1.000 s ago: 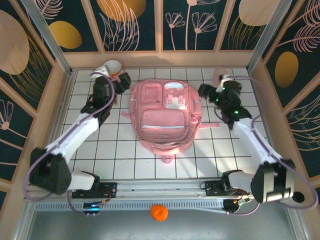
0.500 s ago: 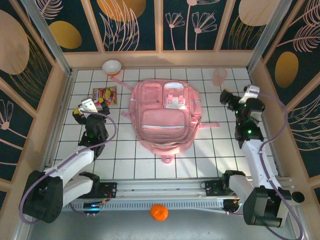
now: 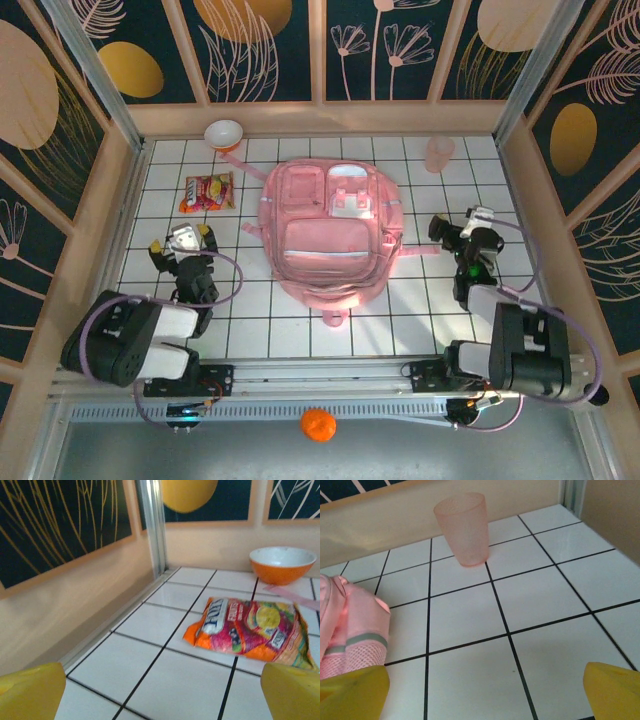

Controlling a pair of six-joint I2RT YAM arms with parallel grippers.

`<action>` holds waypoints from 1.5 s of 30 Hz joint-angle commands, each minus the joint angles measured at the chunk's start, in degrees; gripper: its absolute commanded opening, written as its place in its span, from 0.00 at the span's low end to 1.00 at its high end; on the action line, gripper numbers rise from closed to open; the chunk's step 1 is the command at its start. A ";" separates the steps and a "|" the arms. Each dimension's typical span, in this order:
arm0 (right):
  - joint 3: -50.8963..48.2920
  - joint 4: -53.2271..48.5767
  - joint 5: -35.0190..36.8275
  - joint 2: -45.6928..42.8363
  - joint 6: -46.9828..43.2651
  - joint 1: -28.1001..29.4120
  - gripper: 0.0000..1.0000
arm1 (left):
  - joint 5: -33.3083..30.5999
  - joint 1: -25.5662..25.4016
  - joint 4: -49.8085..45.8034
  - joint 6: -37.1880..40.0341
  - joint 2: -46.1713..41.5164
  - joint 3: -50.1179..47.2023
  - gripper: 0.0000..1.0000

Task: Pack the student bag

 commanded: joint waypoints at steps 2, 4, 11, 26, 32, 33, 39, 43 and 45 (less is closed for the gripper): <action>1.22 11.62 -4.11 6.66 -3.12 0.32 0.99 | 3.28 0.92 24.07 4.35 8.89 -1.52 0.99; 0.54 16.91 -4.90 8.61 -2.19 0.71 0.99 | 6.82 2.30 14.00 1.30 4.39 -0.40 0.99; -3.60 31.91 -3.21 16.04 -2.75 1.78 0.99 | 30.46 14.21 -5.64 -6.42 5.49 8.19 0.99; -3.50 31.26 -2.88 15.89 -2.86 1.93 0.99 | 32.12 15.33 -2.75 -6.73 6.07 7.28 0.99; -3.44 31.28 -2.86 15.94 -2.85 1.99 0.99 | 32.17 15.33 -2.75 -6.69 6.09 7.30 0.99; -3.46 31.27 -2.86 15.92 -2.85 1.97 0.99 | 32.21 15.33 -2.75 -6.70 6.11 7.34 0.99; -3.44 31.24 -2.84 15.86 -2.89 2.04 0.99 | 32.17 15.33 -2.75 -6.68 6.07 7.33 0.99; -3.42 31.23 -2.85 15.87 -2.87 1.97 0.99 | 32.17 15.33 -2.77 -6.70 6.05 7.34 0.99; -3.42 31.23 -2.84 15.92 -2.81 2.02 0.99 | 32.17 15.33 -2.79 -6.69 6.10 7.29 0.99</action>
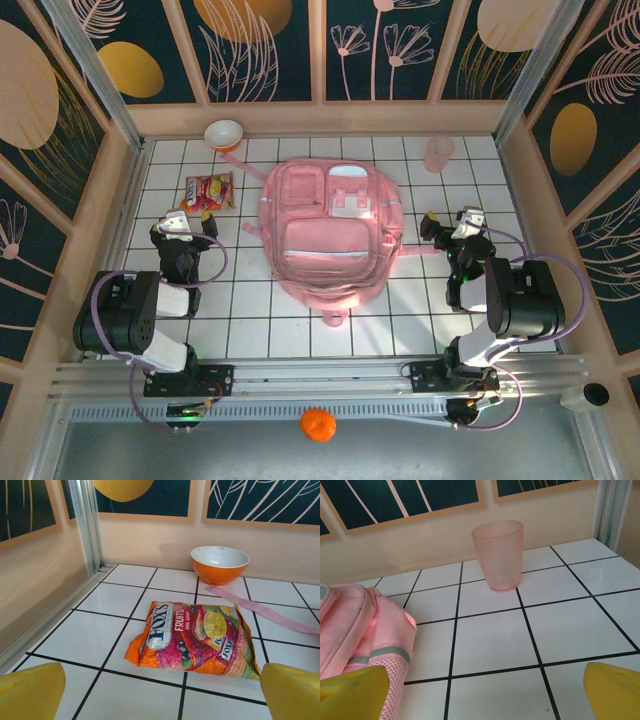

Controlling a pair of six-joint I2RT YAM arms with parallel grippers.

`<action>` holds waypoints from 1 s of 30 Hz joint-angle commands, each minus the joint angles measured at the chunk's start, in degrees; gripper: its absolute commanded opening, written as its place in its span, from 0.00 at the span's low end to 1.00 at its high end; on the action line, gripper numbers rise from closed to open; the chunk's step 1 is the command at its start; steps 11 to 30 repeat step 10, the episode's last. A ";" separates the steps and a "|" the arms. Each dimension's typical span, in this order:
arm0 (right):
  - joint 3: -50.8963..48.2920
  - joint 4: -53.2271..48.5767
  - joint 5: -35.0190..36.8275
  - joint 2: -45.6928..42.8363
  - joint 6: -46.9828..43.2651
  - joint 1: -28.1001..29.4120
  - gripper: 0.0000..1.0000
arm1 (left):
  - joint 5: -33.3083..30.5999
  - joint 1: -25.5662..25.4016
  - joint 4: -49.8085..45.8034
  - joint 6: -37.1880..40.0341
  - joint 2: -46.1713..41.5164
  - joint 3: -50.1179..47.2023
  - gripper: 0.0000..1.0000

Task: Pack the student bag

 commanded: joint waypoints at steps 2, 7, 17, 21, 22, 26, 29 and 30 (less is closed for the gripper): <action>-0.27 2.73 0.56 0.37 -1.30 0.36 0.99 | 0.98 0.36 0.49 -1.00 -0.26 0.35 0.99; -0.25 2.75 0.53 0.36 -1.24 0.35 0.99 | 2.57 0.40 3.47 -0.38 -0.54 -1.31 0.99; -0.25 2.70 0.53 0.40 -1.19 0.34 0.99 | 3.16 0.35 -1.07 -0.19 -0.19 1.25 0.99; -0.25 2.70 0.53 0.40 -1.19 0.34 0.99 | 3.16 0.35 -1.07 -0.19 -0.19 1.25 0.99; -0.25 2.70 0.53 0.40 -1.19 0.34 0.99 | 3.16 0.35 -1.07 -0.19 -0.19 1.25 0.99; -0.25 2.70 0.53 0.40 -1.19 0.34 0.99 | 3.16 0.35 -1.07 -0.19 -0.19 1.25 0.99; -0.25 2.70 0.53 0.40 -1.19 0.34 0.99 | 3.16 0.35 -1.07 -0.19 -0.19 1.25 0.99; -0.25 2.70 0.53 0.40 -1.19 0.34 0.99 | 3.16 0.35 -1.07 -0.19 -0.19 1.25 0.99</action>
